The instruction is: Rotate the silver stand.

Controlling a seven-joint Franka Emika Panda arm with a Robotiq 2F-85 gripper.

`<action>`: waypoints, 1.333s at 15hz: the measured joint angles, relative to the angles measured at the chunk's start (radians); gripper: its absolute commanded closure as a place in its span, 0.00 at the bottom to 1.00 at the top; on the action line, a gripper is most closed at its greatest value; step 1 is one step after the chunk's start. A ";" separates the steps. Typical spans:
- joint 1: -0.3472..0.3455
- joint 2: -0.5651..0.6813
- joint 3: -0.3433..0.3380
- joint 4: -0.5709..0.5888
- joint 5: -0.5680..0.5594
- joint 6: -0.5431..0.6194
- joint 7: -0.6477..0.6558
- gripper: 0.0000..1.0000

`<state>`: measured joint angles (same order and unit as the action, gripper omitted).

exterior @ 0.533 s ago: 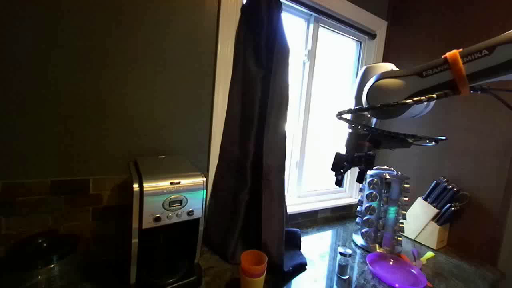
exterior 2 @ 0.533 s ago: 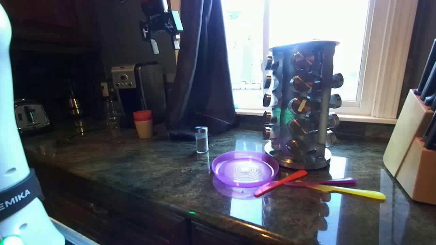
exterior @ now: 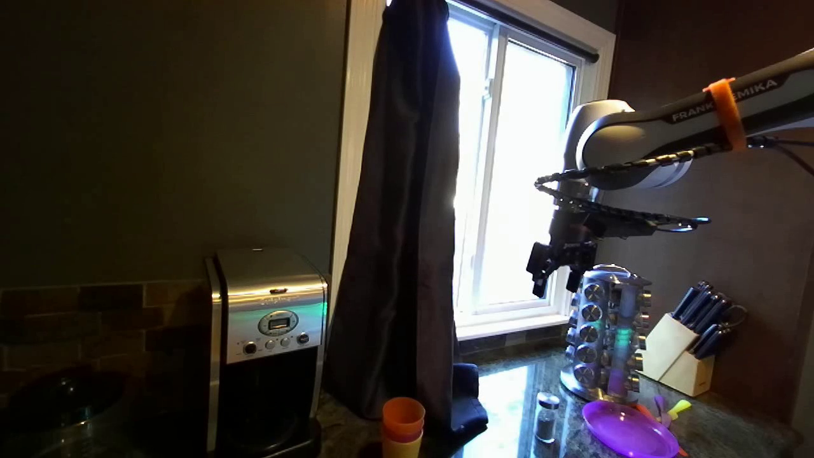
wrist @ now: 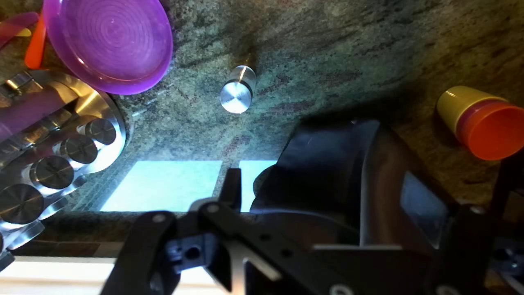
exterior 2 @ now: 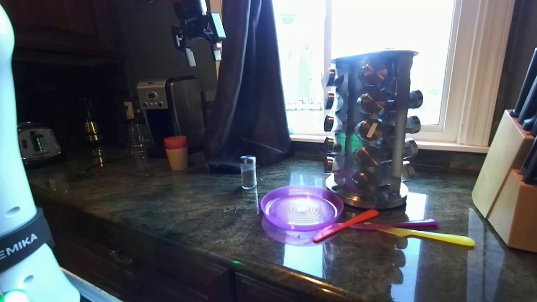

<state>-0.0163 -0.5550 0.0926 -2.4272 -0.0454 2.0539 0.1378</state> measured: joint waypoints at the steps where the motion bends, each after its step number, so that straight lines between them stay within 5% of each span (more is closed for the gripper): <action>1: 0.000 0.000 0.000 0.000 0.000 0.000 0.000 0.00; 14: 0.000 0.001 -0.002 0.001 -0.001 0.000 0.000 0.00; 17: -0.001 0.020 -0.043 0.032 0.001 -0.007 -0.031 0.00; 20: -0.001 0.062 -0.130 0.110 -0.003 -0.056 -0.212 0.00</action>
<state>-0.0175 -0.4928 -0.0376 -2.3171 -0.0481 1.9979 -0.0745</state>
